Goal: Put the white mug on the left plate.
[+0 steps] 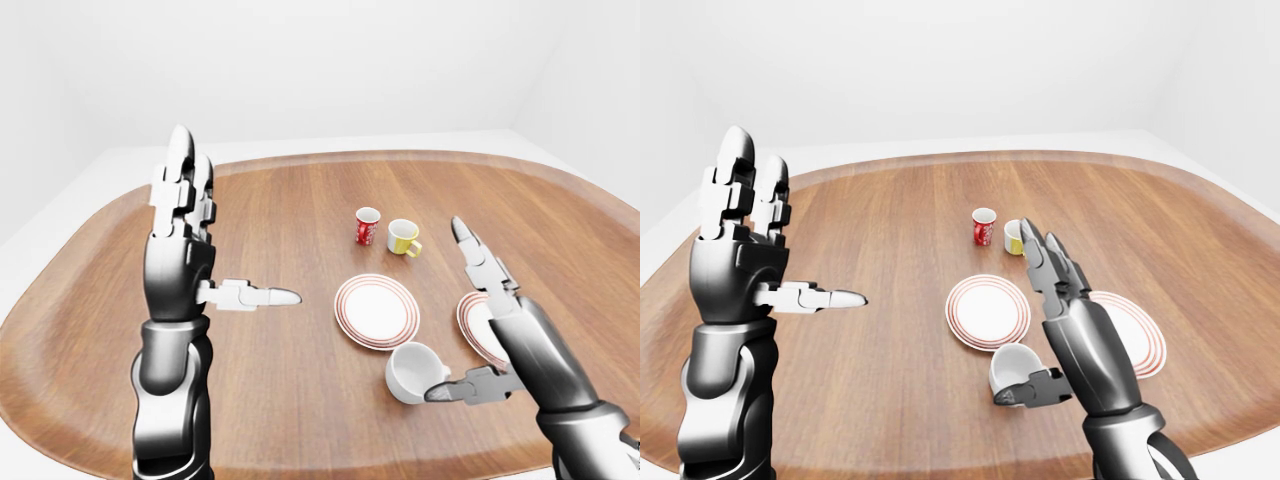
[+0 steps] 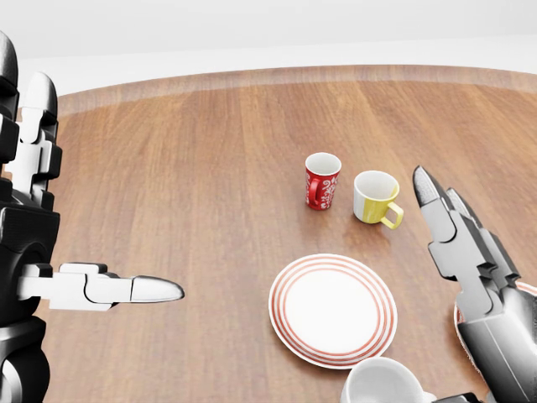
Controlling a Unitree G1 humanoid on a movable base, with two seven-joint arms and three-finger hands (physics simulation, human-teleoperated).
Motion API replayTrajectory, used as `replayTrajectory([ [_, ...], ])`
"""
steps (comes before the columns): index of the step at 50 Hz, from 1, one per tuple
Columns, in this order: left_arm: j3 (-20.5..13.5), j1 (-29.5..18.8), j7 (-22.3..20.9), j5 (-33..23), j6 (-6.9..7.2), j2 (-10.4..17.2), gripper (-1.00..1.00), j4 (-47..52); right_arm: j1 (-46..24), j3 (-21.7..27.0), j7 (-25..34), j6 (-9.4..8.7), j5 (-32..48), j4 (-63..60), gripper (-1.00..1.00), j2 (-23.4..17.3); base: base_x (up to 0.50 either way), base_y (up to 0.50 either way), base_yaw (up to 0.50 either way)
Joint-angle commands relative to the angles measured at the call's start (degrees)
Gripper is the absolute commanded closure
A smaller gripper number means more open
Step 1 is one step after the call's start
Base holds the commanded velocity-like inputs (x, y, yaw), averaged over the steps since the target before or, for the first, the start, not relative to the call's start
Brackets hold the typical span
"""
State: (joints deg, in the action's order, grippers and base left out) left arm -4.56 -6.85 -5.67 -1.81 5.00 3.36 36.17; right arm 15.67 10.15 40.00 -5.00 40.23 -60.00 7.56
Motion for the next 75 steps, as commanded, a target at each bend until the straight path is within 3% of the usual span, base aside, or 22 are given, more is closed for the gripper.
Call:
replayTrajectory([
  [1,-0.1,-0.1,0.0,-0.1,0.0,0.0,-1.0,-0.2,2.8,-2.5,0.0,0.0,1.2,0.0,-1.0,-2.5,0.0,0.0,0.0],
  [12,0.1,0.0,0.0,-0.2,0.0,0.0,-1.0,-0.4,2.1,-1.4,0.0,0.0,2.2,0.0,-1.0,-1.2,0.0,0.0,0.0],
  [21,0.0,-0.1,0.0,-0.1,0.0,0.0,-1.0,-0.6,4.1,-3.7,0.0,0.0,2.8,1.2,-1.0,-5.9,0.0,0.0,0.0],
  [42,0.1,0.1,-0.1,-0.3,0.0,-0.1,-1.0,-0.4,8.6,-7.8,0.0,0.0,6.4,4.2,-1.0,-7.1,0.0,0.0,0.0],
  [75,0.4,0.3,-0.1,-0.4,0.0,-0.2,-1.0,-0.4,6.2,-5.7,0.0,0.0,11.9,9.9,-1.0,-7.5,0.0,0.0,0.0],
])
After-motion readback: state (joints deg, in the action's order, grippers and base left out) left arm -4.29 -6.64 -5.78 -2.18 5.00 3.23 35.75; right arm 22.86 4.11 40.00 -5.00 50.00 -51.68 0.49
